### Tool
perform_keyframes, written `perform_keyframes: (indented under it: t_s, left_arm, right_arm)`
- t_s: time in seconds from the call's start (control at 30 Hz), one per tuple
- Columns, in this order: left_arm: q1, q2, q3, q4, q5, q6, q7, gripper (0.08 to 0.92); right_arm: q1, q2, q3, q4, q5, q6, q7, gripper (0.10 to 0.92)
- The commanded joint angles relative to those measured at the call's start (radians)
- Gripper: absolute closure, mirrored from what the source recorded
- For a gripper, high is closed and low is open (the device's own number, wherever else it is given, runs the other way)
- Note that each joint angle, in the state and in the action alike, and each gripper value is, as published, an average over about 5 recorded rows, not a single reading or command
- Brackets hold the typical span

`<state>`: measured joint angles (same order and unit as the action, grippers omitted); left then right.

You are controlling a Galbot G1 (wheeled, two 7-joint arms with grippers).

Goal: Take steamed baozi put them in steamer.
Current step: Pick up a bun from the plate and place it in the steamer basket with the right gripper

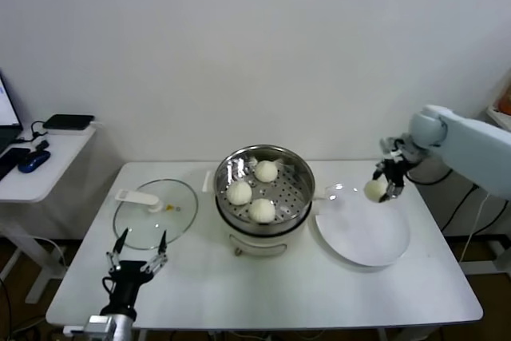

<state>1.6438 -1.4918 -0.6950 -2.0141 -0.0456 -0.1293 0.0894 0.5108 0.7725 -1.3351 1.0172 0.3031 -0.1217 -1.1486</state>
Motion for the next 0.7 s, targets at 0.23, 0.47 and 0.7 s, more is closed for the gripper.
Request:
perform_keyframes:
  t_s: [0.23, 0.47, 0.7]
  left_arm:
    - [-0.008, 0.014, 0.004, 0.009, 0.002, -0.006, 0.0, 0.177]
    - [-0.004, 0.015, 0.002, 0.016, 0.005, -0.015, -0.002, 0.177]
    - [0.008, 0.026, 0.003, 0.002, 0.008, -0.016, -0.002, 0.177]
  right_arm:
    - [0.407, 0.217, -0.264, 0.113, 0.43, -0.093, 0.013, 0.347]
    - [0.382, 0.342, -0.248, 0.101, 0.499, -0.127, 0.038, 0.347]
    - [0.283, 0.405, -0.208, 0.093, 0.477, -0.149, 0.07, 0.347]
